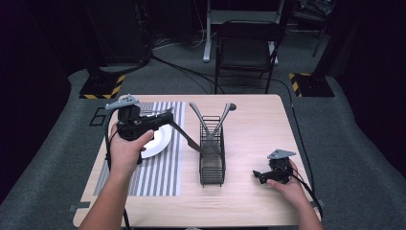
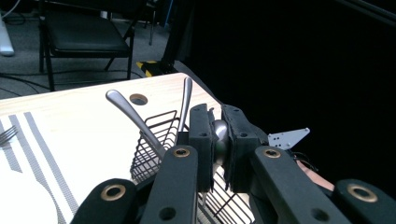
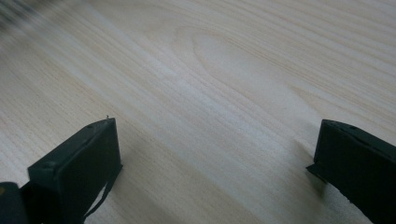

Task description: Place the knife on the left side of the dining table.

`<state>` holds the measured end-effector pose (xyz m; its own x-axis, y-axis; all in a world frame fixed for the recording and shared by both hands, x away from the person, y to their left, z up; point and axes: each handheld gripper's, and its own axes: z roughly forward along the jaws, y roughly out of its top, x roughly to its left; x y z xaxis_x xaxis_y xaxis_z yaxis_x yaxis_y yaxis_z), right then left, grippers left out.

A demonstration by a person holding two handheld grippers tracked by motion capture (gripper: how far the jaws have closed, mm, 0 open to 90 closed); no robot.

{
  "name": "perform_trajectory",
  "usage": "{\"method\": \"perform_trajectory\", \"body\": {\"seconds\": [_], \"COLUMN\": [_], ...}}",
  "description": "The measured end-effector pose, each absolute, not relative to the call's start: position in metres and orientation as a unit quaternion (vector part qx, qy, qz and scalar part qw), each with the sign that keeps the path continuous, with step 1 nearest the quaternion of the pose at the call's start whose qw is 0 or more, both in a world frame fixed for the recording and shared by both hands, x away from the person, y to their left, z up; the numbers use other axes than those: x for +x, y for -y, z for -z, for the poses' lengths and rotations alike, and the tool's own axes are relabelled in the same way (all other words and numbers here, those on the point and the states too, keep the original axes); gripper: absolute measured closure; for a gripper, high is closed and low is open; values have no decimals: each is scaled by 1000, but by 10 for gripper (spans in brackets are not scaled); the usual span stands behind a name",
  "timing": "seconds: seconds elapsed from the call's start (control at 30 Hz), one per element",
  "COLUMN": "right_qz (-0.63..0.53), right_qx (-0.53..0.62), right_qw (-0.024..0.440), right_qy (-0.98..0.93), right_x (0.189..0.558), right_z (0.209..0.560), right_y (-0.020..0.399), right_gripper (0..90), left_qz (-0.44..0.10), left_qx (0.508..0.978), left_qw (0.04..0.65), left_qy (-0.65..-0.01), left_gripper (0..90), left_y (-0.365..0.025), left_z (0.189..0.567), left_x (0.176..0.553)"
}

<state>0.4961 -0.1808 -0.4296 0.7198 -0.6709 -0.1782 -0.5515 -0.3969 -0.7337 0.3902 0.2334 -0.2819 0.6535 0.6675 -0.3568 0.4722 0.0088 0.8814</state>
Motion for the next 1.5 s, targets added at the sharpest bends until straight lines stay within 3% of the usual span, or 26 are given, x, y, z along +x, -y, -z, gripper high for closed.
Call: {"method": "perform_trajectory", "body": {"seconds": [0.9, 1.5], "right_qz": [73, 73], "right_qx": [-832, -831], "right_qw": [409, 410], "right_qy": [-368, -368], "right_x": [496, 496], "right_z": [430, 429], "right_y": [181, 181], "right_gripper": [0, 0], "left_qz": [-109, -102], "left_qx": [682, 677], "left_qw": [594, 580], "left_qy": [-412, -442], "left_gripper": [836, 836], "left_y": [-262, -273], "left_z": [263, 286], "left_x": [378, 389]}}
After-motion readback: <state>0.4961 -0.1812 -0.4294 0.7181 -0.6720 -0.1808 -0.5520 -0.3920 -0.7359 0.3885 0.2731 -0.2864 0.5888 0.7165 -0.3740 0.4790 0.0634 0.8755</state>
